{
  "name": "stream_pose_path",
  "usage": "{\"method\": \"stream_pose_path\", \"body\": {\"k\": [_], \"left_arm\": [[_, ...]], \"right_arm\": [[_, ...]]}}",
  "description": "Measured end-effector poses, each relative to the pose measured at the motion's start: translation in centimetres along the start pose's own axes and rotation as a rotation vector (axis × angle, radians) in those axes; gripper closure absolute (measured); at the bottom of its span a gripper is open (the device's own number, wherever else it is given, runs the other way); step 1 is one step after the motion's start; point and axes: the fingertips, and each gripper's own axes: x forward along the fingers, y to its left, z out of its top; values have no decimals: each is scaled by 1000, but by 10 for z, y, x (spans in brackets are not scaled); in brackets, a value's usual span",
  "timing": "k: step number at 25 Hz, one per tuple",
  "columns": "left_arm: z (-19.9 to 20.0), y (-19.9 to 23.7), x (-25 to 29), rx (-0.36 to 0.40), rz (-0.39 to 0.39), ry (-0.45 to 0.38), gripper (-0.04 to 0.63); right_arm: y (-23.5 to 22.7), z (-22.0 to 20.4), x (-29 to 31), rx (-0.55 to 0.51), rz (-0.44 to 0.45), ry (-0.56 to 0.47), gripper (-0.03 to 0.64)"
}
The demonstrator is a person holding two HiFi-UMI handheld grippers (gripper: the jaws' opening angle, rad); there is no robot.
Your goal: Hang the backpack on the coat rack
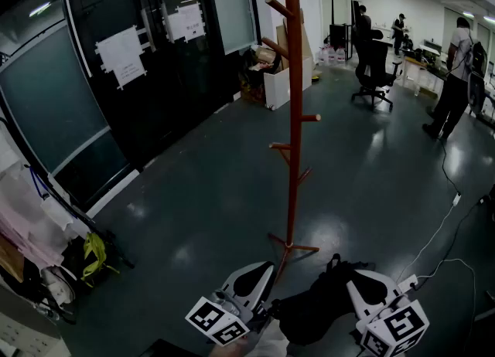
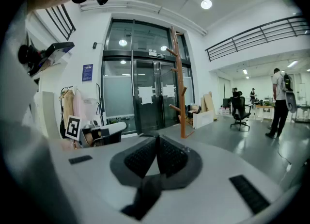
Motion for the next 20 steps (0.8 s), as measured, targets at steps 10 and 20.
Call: {"method": "stream_pose_path", "body": {"k": [10,20], "left_arm": [[6,76,88,-30,-33,-13,584],[19,150,136,-24,-36,-9,584]], "right_arm": [[-65,39,81,-16,-34,5,586],[-110,92,166,-82,-47,-55,586]]}}
